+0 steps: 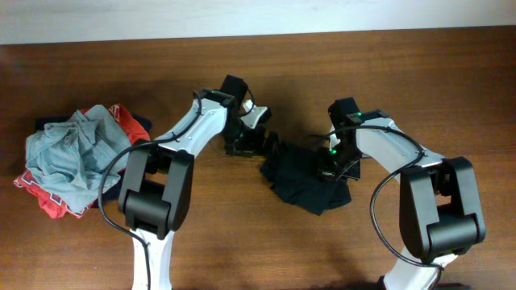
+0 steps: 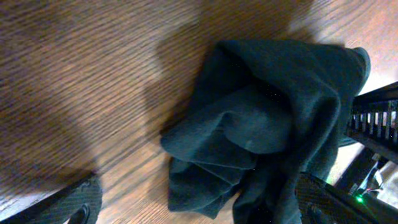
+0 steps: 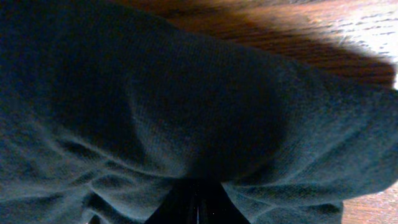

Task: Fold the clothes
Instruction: 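Grasp the folded shirt's left side with the left gripper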

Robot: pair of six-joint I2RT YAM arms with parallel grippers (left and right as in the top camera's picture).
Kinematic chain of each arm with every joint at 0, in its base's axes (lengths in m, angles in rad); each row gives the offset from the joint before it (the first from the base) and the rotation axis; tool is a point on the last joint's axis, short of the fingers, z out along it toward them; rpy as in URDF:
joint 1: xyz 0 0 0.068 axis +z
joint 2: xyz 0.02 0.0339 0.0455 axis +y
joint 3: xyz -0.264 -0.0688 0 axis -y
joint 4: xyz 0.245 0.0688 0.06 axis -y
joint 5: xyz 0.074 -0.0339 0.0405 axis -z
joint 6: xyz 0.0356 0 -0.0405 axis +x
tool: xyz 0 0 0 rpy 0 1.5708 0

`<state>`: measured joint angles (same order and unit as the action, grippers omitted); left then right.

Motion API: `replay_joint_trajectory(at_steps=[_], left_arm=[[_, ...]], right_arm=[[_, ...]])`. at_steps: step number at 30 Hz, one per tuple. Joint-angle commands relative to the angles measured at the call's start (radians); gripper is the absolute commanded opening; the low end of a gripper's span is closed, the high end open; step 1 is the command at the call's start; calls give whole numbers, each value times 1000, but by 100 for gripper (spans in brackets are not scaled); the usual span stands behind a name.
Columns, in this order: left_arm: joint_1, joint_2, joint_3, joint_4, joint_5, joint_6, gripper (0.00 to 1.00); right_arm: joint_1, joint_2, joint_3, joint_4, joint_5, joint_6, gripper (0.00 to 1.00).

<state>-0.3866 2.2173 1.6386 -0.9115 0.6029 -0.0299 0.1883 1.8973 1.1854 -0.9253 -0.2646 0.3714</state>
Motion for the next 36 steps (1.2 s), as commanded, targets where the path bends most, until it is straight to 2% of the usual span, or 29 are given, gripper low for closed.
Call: replay_joint_trajectory(at_steps=[1,4,10,16,25,27,28,32,36], left_arm=[[-15,17,9,6,-27,19,99],[-27,43,1,6,-15,18,99],[-72,115,-13,13,101,19,99],[-82,120,-11,19,155,19,99],[-115,120,-12,11,159,23,94],[-130,120,-12,13,152,22,89],[-135,120,-12,14,147,22,82],[-134,120,-12,14,140,14,66],[-132,120,-12,15,142,15,42]], right_arm=[[6,42,-9,10,-18,11,4],[6,42,-8,10,-24,11,4],[6,42,-8,10,-24,11,4],[6,42,-9,10,-24,11,4],[6,42,-8,10,-24,11,4],[6,42,-8,10,-24,11,4],[6,42,-8,10,-24,11,4],[6,42,-9,10,-24,11,4],[6,42,-8,9,-24,11,4]])
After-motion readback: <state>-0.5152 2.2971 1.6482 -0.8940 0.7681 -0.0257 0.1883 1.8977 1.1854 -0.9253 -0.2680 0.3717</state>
